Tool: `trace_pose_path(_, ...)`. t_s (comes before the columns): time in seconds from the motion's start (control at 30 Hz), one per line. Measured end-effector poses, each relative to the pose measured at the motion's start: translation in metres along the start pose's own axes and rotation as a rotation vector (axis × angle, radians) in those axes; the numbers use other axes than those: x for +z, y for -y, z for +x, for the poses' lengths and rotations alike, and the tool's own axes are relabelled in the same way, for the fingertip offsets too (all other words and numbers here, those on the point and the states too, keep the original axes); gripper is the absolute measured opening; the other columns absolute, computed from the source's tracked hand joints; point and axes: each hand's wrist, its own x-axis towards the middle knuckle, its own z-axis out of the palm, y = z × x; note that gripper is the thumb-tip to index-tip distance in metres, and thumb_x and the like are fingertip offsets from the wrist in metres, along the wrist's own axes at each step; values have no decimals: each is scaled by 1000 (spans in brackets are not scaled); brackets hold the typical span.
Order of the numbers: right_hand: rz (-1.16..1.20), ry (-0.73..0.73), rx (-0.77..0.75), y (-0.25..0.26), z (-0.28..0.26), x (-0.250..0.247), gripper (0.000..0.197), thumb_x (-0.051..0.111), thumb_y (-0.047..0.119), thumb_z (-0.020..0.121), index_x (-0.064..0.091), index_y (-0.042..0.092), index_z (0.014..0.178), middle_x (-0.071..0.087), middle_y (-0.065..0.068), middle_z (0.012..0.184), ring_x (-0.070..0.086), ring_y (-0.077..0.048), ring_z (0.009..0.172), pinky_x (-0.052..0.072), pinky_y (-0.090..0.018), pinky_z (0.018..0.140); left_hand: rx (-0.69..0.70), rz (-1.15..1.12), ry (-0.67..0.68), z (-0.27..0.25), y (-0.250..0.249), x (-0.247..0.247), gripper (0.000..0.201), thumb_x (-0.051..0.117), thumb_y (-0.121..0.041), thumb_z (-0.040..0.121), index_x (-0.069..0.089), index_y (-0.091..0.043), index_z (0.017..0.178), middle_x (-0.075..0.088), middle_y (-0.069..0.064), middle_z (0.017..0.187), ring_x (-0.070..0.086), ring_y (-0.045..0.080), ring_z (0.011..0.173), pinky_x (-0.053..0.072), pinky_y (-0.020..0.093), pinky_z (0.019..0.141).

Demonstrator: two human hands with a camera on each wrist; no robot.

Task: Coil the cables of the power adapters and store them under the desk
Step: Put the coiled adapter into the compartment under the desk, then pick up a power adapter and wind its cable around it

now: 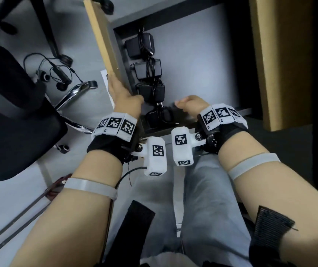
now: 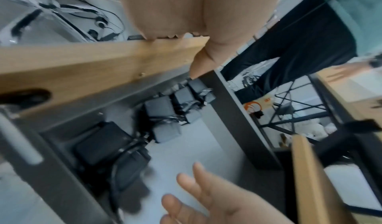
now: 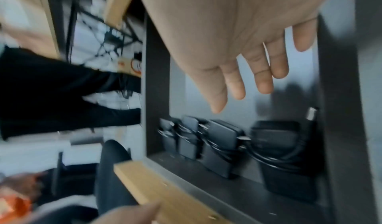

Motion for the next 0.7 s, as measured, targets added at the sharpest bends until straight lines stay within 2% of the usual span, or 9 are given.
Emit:
trace_pose_path(0.03, 100, 1, -13, 2, -15, -11, 25, 51, 29, 93, 54, 13, 112, 58, -4, 101, 52, -15, 88, 44, -28, 79, 38, 13, 32, -10, -13, 5, 90, 58, 5, 78, 4, -10, 148, 4, 10, 157, 6, 20, 145, 10, 27, 117)
trace_pose_path(0.07, 209, 7, -24, 5, -32, -23, 12, 50, 28, 94, 54, 18, 99, 55, -1, 88, 50, -12, 77, 42, -26, 68, 75, 9, 73, -20, -27, 10, 87, 60, 3, 77, 11, -11, 148, 10, 10, 156, 11, 20, 144, 14, 30, 117)
trace_pose_path(0.1, 318, 18, -42, 7, -50, -36, 9, 49, 27, 94, 52, 20, 89, 51, 1, 81, 48, -11, 71, 39, -26, 62, 118, -15, 123, -30, -42, 17, 82, 61, 1, 76, 20, -11, 146, 19, 11, 154, 21, 21, 141, 20, 32, 116)
trace_pose_path(0.17, 512, 36, -106, 9, -89, -65, 9, 51, 28, 94, 50, 23, 86, 53, 0, 79, 51, -13, 69, 38, -26, 60, 165, -106, 247, -55, -75, 31, 67, 58, 3, 78, 34, -8, 140, 40, 12, 143, 44, 17, 125, 41, 26, 100)
trace_pose_path(0.23, 604, 17, -218, 7, -125, -97, 6, 52, 29, 92, 53, 23, 92, 56, 1, 79, 54, -13, 68, 41, -25, 59, 223, -156, 377, -83, -109, 50, 51, 55, 3, 82, 46, -11, 129, 60, 3, 122, 56, 9, 98, 44, 17, 77)
trace_pose_path(0.3, 652, -48, -339, 0, -161, -132, 8, 53, 30, 92, 57, 24, 88, 56, 2, 76, 54, -12, 67, 42, -23, 56, 311, -147, 494, -116, -143, 74, 36, 56, -4, 79, 56, -18, 112, 66, -10, 94, 58, 3, 82, 44, 18, 70)
trace_pose_path(0.4, 739, -187, -436, -29, -207, -182, 12, 51, 26, 93, 56, 22, 83, 56, 2, 72, 54, -13, 65, 42, -23, 54, 417, -131, 605, -161, -183, 116, 28, 47, 2, 87, 54, -18, 104, 65, -14, 77, 58, -1, 68, 43, 18, 67)
trace_pose_path(0.57, 836, -462, -414, -129, -259, -257, 11, 49, 21, 94, 54, 20, 84, 58, -1, 76, 55, -13, 67, 43, -24, 58, 492, -21, 805, -239, -210, 212, 32, 48, 6, 85, 54, -18, 105, 64, -7, 84, 59, 3, 67, 44, 22, 69)
trace_pose_path(0.7, 934, -654, -335, -200, -279, -294, 10, 48, 16, 94, 52, 16, 85, 53, -1, 73, 50, -11, 60, 38, -21, 53, 592, 85, 911, -285, -213, 279, 32, 54, 8, 83, 57, -19, 100, 62, -7, 87, 56, 5, 79, 41, 19, 67)
